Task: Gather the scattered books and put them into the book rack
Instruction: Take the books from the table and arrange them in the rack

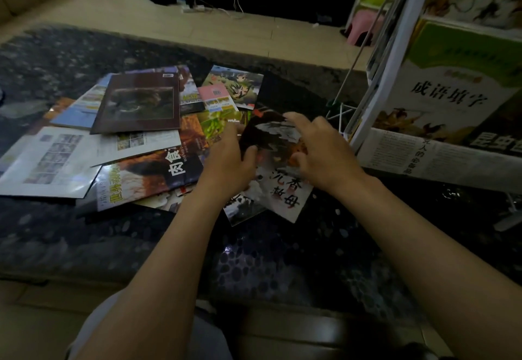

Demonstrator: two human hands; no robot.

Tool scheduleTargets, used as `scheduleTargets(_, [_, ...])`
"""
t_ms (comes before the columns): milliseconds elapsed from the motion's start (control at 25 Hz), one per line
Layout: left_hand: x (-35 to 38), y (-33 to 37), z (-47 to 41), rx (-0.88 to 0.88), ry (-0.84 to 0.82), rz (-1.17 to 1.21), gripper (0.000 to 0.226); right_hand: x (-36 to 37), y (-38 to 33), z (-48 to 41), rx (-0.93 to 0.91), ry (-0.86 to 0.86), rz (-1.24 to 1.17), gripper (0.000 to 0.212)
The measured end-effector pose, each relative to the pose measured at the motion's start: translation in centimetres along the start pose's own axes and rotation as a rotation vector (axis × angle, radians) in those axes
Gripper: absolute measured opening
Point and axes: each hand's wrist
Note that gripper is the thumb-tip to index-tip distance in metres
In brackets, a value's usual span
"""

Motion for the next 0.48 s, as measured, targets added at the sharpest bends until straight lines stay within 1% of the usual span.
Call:
scheduleTargets(80, [-0.3,0.4,0.3,0.109,-0.013,0.071,0.065,-0.3,-0.4,-0.1,-0.149,0.063,0.218,0.082])
scheduleTargets(120, [-0.4,0.6,0.5,0.149,-0.023,0.088,0.082,-0.2,-0.5,0.1,-0.205,0.105,0.281,0.082])
scheduleTargets(160, [-0.5,0.6,0.6,0.187,-0.027,0.080,0.092,0.0,-0.6,0.4,-0.236,0.144,0.308,0.081])
scheduleTargets(200, [-0.5,0.5,0.6,0.229,-0.016,0.047,0.093,0.1,-0.5,0.7,-0.250,0.169,0.319,0.081])
scheduleTargets(240, [-0.5,0.4,0.5,0.276,0.017,-0.003,0.087,0.3,-0.3,1.1,-0.249,0.178,0.331,0.081])
scheduleTargets(320, [-0.3,0.2,0.5,0.345,0.074,-0.063,0.068,0.5,0.2,1.8,-0.216,0.180,0.347,0.082])
scheduleTargets(400, [-0.3,0.3,0.7,0.344,0.065,-0.037,0.058,0.3,0.8,2.4,-0.159,0.166,0.299,0.083])
scheduleTargets(480, [-0.4,0.9,1.2,0.328,0.051,-0.015,0.056,-0.4,1.2,2.9,-0.118,0.132,0.207,0.086])
Point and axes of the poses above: each hand's wrist, its own z-axis away from the middle knuckle, its own x-axis out of the palm, y = z × x, and after that the axes turned 10 degrees about -x, right-handed
